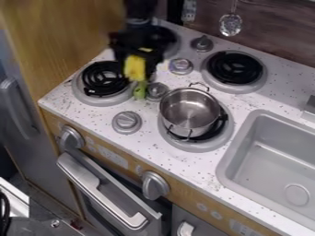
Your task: Move the yellow object and put it on the lower left burner
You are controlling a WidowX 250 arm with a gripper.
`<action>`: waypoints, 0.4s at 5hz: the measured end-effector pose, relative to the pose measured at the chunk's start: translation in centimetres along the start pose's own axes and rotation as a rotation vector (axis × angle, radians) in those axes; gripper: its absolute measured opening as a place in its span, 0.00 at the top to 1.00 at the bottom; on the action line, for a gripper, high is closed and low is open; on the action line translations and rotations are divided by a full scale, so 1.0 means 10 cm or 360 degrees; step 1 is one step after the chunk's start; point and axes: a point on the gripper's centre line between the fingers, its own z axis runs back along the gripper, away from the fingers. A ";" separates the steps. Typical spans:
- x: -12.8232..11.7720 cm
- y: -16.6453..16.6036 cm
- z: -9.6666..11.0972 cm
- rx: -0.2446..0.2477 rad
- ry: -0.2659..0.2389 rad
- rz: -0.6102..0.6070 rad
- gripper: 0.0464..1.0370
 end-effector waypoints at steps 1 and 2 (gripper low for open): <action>-0.14 0.20 -0.06 -0.0050 -0.0004 0.0139 0.17; -0.06 0.37 -0.08 -0.0063 -0.0051 0.0215 0.17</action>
